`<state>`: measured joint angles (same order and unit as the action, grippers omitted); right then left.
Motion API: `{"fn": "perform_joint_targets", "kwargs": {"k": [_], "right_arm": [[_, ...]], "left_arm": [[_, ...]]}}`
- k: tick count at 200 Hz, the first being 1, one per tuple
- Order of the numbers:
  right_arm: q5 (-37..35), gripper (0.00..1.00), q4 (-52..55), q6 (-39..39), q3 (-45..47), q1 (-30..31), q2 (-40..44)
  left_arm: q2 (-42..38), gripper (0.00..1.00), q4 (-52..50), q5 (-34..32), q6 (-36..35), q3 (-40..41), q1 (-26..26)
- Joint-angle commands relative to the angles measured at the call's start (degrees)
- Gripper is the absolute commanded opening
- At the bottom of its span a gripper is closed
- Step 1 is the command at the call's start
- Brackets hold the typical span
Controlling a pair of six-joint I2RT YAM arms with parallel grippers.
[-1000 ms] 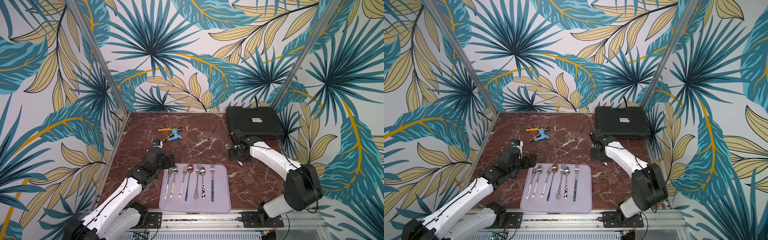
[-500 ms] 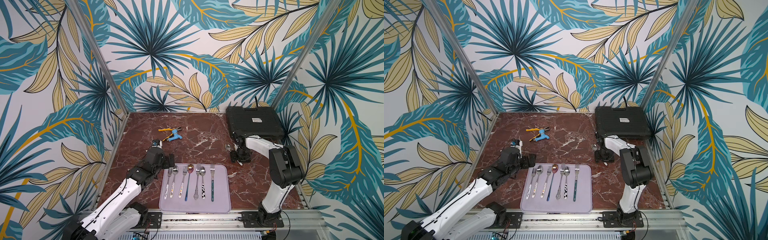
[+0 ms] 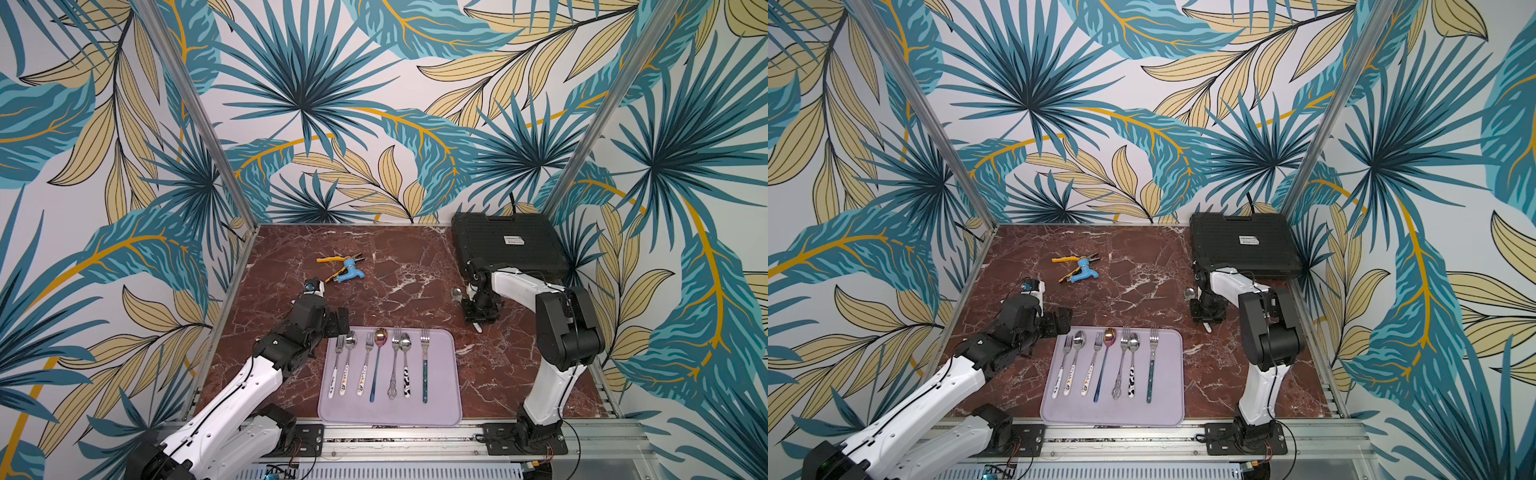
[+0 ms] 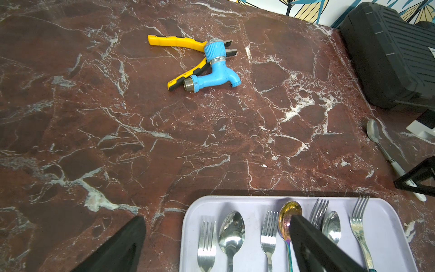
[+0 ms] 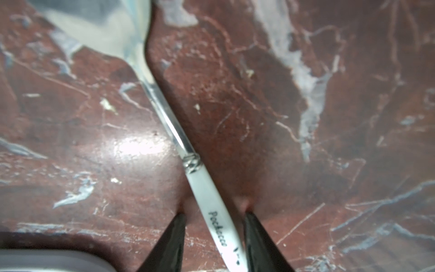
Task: Set the spoon and fork side by side
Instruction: Pick up the spoon from the center of the board.
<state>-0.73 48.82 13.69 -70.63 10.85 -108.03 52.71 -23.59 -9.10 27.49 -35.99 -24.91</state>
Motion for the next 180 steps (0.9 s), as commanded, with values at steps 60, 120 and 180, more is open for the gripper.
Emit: {"fn": "perform_joint_targets", "kwargs": {"k": [60, 120, 180], "right_arm": [[1.9, 0.07, -1.4, 0.8, 1.3, 0.0, 0.9], [3.1, 0.00, -2.1, 4.2, 4.8, 1.0, 9.4], [2.8, 0.00, -2.4, 11.6, 12.5, 6.4, 23.2]], "left_arm": [[-1.3, 1.00, -0.7, -0.9, -0.6, 0.7, 0.4], [-1.4, 1.00, -0.8, -0.8, -0.6, 0.7, 0.5], [-1.6, 1.00, -0.9, -0.7, -0.5, 0.7, 0.4]]}}
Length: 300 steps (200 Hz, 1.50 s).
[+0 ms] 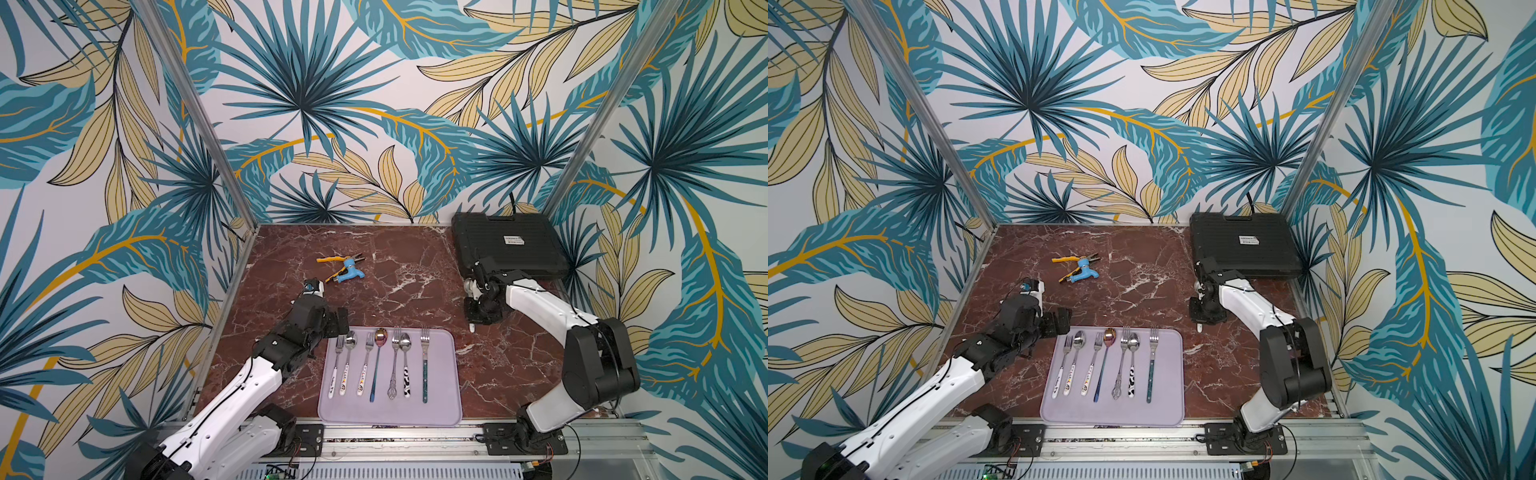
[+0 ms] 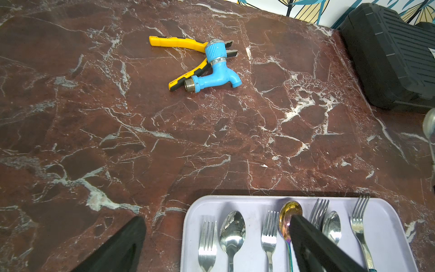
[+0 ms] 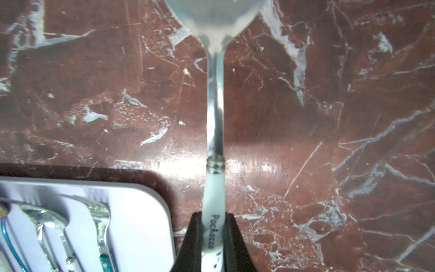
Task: Set the spoon and fork side by side
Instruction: Pick up the spoon from the center of the board, then place the spoon on the tray.
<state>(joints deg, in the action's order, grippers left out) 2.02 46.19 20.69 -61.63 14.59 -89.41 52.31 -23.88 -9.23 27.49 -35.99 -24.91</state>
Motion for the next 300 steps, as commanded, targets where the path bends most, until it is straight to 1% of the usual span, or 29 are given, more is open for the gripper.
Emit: {"fn": "perform_joint_targets", "kwargs": {"k": [1, 37, 78, 108, 127, 146, 148, 152, 181, 202, 219, 268, 300], "right_arm": [[0.0, 0.00, 0.2, 4.8, 3.7, 2.9, 4.8], [-2.0, 0.00, 0.3, 11.0, 8.4, 9.5, 11.9], [-2.9, 0.00, -1.4, 19.0, 13.3, 17.9, 16.2], [-4.4, 0.00, -3.3, 25.0, 16.5, 24.4, 16.8], [-4.9, 0.00, -6.6, 29.1, 18.8, 28.3, 16.5], [-5.7, 0.00, -9.4, 32.7, 20.3, 31.1, 15.2], [-5.7, 0.00, -9.7, 33.0, 20.4, 32.5, 15.0], [-5.7, 0.00, -10.4, 33.6, 20.7, 33.6, 14.6], [-4.9, 0.00, -14.4, 36.5, 21.5, 37.5, 10.7], [-4.6, 0.00, -16.2, 37.8, 21.0, 39.8, 7.2], [-4.8, 0.00, -16.5, 38.4, 20.8, 40.4, 5.5], [-4.8, 0.00, -17.0, 39.4, 22.1, 40.5, 6.2], [-3.7, 0.06, -17.4, 40.0, 22.1, 40.4, 5.0]], "left_arm": [[-1.2, 1.00, -0.5, -0.5, -0.5, 0.7, 0.4], [-1.2, 1.00, -0.3, -0.4, -0.5, 0.7, 0.5], [-1.2, 1.00, -0.3, -0.4, -0.5, 0.7, 0.4], [-1.1, 1.00, -0.3, -0.3, -0.5, 0.7, 0.5], [-1.2, 1.00, -0.3, -0.3, -0.5, 0.7, 0.4], [-1.1, 1.00, -0.3, -0.3, -0.5, 0.7, 0.5], [-1.1, 1.00, -0.3, -0.3, -0.5, 0.7, 0.5], [-1.1, 1.00, -0.3, -0.3, -0.5, 0.8, 0.5], [-1.1, 1.00, -0.2, -0.1, -0.5, 0.7, 0.4], [-1.2, 1.00, -0.5, -0.2, -0.6, 0.6, 0.5], [-1.5, 1.00, -0.5, -0.2, -0.6, 0.7, 0.4], [-1.5, 1.00, -0.4, 0.0, -0.6, 0.7, 0.5], [-1.6, 1.00, -0.4, -0.1, -0.6, 0.8, 0.5]]}}
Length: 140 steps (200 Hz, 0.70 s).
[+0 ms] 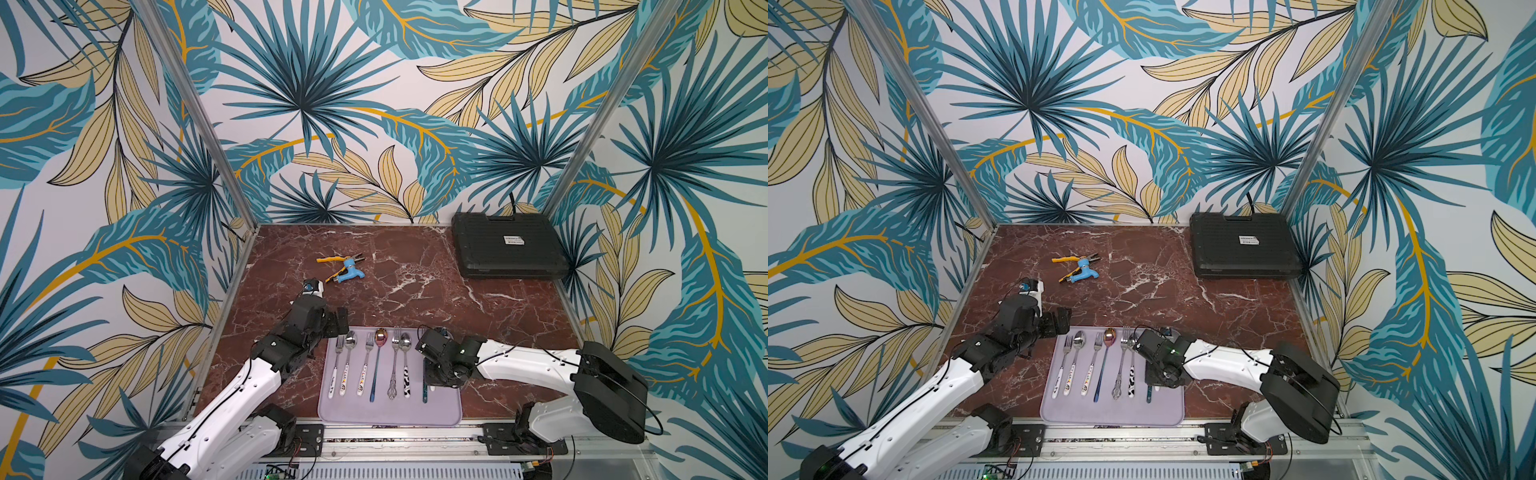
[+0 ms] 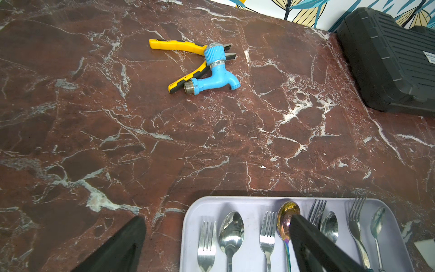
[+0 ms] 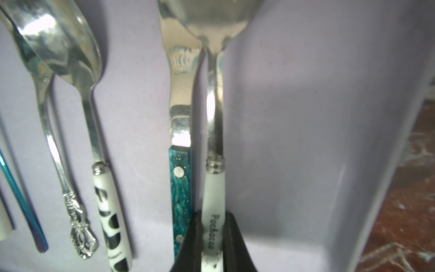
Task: Set the spoon and fork side by side
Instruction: Place the spoon on the tray.
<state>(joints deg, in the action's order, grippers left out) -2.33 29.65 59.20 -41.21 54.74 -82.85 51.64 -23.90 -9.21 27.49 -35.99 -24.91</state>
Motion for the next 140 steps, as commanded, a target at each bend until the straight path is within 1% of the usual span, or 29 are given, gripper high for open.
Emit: {"fn": "perform_joint_targets", "kwargs": {"k": [1, 40, 56, 109, 140], "right_arm": [[0.7, 0.06, -0.8, 1.6, 1.7, 0.3, -1.5], [0.4, 0.16, 0.7, 2.7, 2.2, 0.3, -1.2], [0.3, 0.23, 0.9, 3.3, 2.6, 0.3, -0.4], [0.0, 0.29, 2.3, 3.8, 2.8, 0.3, 2.2], [-1.7, 0.35, 4.9, 2.9, 1.1, 0.2, 3.7]], "left_arm": [[-0.9, 1.00, -0.4, -0.1, -0.6, 0.8, 0.5], [-0.9, 1.00, -0.4, -0.2, -0.6, 0.8, 0.5], [-0.9, 1.00, -0.4, -0.2, -0.6, 0.8, 0.4], [-0.7, 1.00, -0.2, -0.1, -0.5, 0.8, 0.5], [-0.6, 1.00, -0.1, 0.0, -0.6, 0.8, 0.5]]}}
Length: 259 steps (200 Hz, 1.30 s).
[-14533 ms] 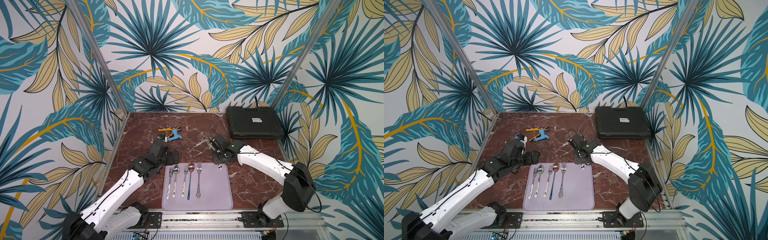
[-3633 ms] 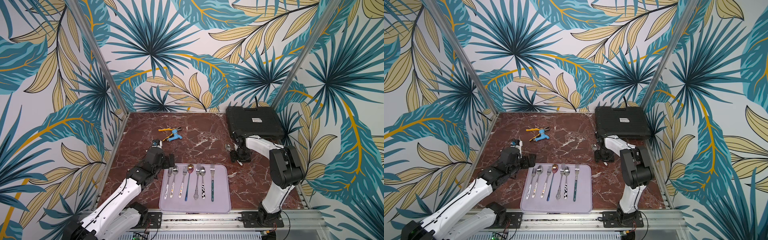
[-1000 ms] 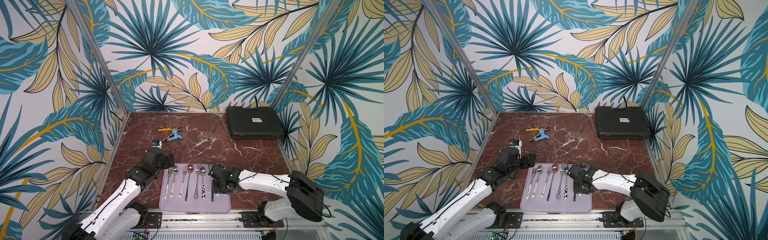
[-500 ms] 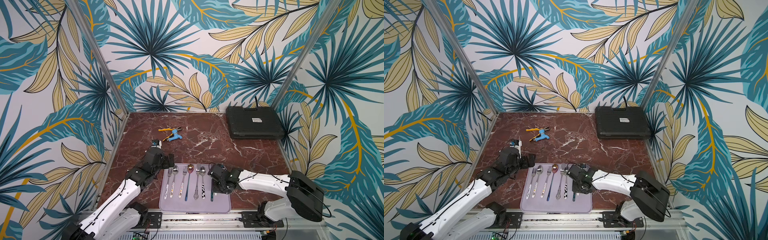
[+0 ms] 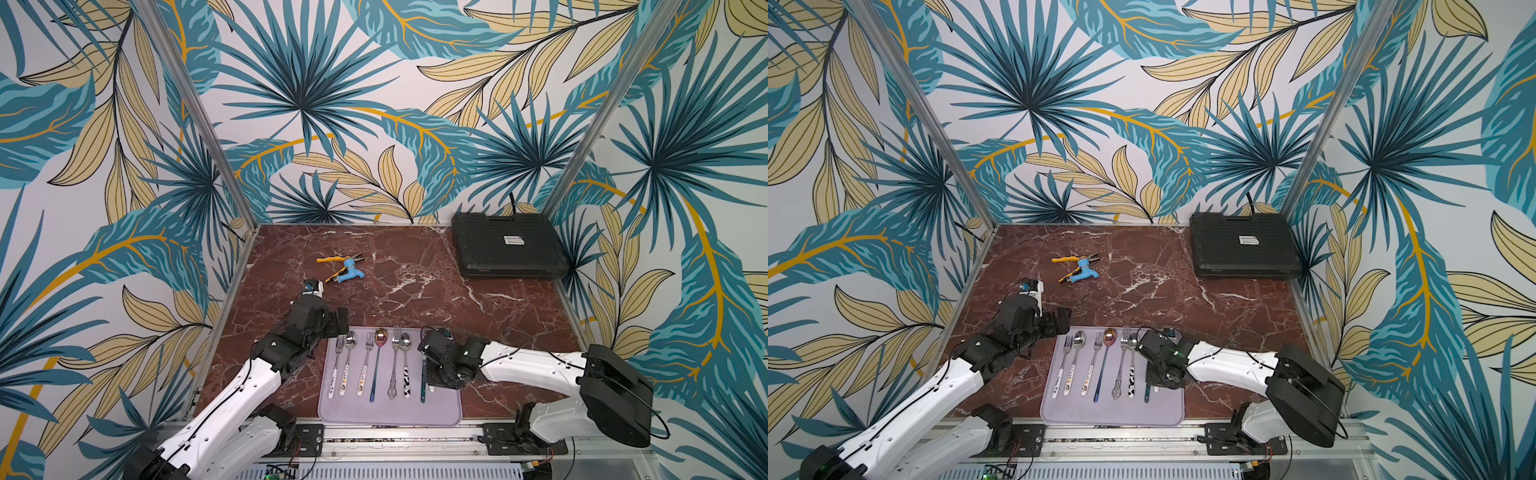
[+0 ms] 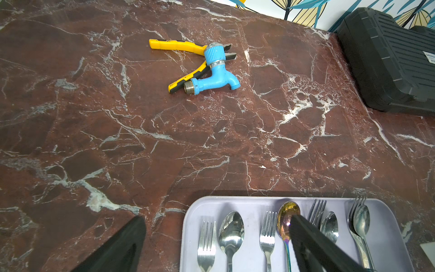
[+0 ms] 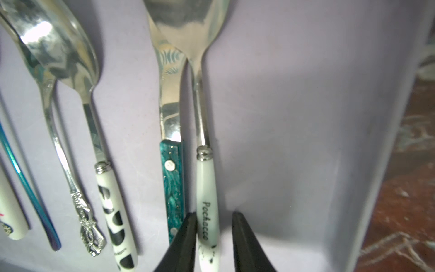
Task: Set the spoon and fork side by side
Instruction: Place the spoon on the tray, then adjust the spoon on the tray.
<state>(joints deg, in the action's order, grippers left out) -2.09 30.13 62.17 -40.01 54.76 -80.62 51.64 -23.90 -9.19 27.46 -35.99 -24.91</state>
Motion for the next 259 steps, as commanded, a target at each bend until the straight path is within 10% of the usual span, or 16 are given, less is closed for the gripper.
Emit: {"fn": "perform_joint_targets", "kwargs": {"k": [1, 259], "right_arm": [[-2.0, 0.35, 4.6, -0.2, -0.1, 0.2, 1.5], [-3.6, 0.29, 4.1, -0.3, -5.2, -0.5, -6.8]], "left_arm": [[-0.5, 1.00, 0.0, 0.0, -0.5, 0.8, 0.5], [-1.4, 1.00, -0.6, -0.4, -0.5, 0.8, 0.5]]}}
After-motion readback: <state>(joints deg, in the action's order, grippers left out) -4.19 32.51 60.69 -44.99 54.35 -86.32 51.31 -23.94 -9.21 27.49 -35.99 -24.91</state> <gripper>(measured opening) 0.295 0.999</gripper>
